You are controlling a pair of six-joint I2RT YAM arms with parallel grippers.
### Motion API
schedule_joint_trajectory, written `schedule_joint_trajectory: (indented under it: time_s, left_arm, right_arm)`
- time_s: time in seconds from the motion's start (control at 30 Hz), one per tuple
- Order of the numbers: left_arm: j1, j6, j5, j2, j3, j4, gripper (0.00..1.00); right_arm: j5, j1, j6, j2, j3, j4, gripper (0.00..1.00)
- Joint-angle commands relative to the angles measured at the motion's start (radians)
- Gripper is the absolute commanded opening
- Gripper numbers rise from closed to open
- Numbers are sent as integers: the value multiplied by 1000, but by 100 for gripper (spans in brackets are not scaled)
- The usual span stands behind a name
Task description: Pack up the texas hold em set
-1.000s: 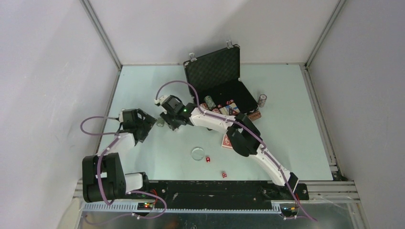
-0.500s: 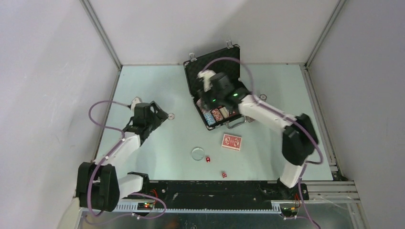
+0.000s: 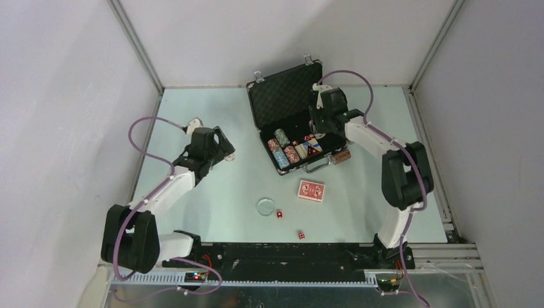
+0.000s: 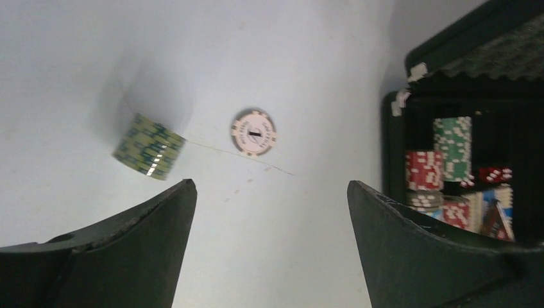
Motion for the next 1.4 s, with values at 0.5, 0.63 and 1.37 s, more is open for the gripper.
schedule_joint_trajectory:
  time_s: [0.5, 0.63, 1.37]
  left_arm:
    - [30, 257, -19, 91, 111, -15, 88]
    - [26, 273, -1, 158, 151, -38, 90]
    - [-17, 303, 51, 489, 401, -239, 79]
  right_arm:
    - [93, -58, -94, 353, 384, 6, 53]
    - [115, -51, -79, 328, 374, 26, 86]
    - [-104, 85, 46, -51, 60, 140, 69]
